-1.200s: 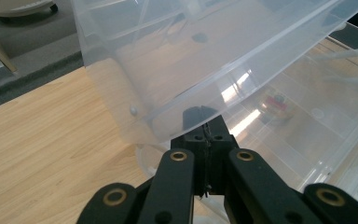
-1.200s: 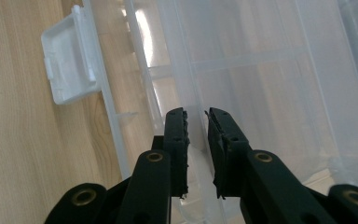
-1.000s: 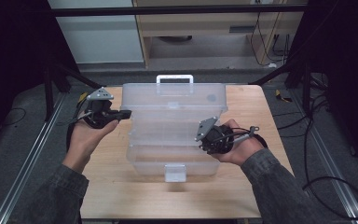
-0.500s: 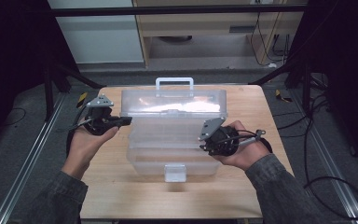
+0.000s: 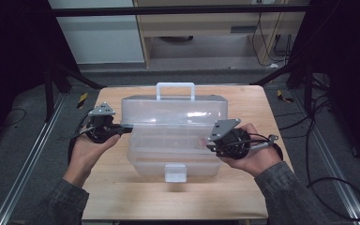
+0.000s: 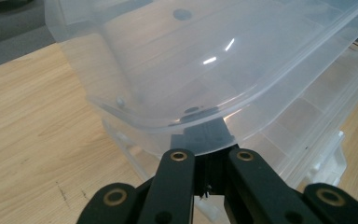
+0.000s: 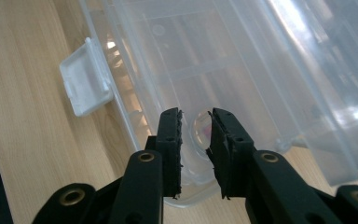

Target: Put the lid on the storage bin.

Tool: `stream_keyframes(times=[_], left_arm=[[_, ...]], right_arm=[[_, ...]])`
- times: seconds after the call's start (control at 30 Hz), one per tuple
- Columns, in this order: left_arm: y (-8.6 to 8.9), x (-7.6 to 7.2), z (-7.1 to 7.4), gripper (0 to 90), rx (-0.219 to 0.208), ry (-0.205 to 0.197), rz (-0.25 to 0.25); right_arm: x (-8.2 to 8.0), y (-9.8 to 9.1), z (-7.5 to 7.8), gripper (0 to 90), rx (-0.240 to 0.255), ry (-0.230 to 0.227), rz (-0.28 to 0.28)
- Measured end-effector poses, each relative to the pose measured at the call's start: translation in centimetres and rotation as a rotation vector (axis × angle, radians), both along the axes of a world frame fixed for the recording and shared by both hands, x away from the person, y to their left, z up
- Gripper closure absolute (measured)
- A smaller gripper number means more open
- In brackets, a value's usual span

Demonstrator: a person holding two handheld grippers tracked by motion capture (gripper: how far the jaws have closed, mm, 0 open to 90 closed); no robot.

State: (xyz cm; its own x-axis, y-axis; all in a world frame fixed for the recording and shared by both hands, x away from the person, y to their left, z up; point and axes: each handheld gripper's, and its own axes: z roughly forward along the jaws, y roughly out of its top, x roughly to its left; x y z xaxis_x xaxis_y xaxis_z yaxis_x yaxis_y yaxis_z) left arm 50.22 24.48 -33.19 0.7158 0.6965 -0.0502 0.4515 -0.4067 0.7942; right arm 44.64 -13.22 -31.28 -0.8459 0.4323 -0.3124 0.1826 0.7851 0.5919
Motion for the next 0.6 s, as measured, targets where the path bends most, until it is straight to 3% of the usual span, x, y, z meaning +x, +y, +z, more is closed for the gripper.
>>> stream_keyframes(times=[0.6], left_arm=[[0.1,-0.6,-0.7,89.9,-0.006,0.018,-0.002]], right_arm=[[0.5,-1.9,-0.7,88.8,0.022,0.005,-0.12]])
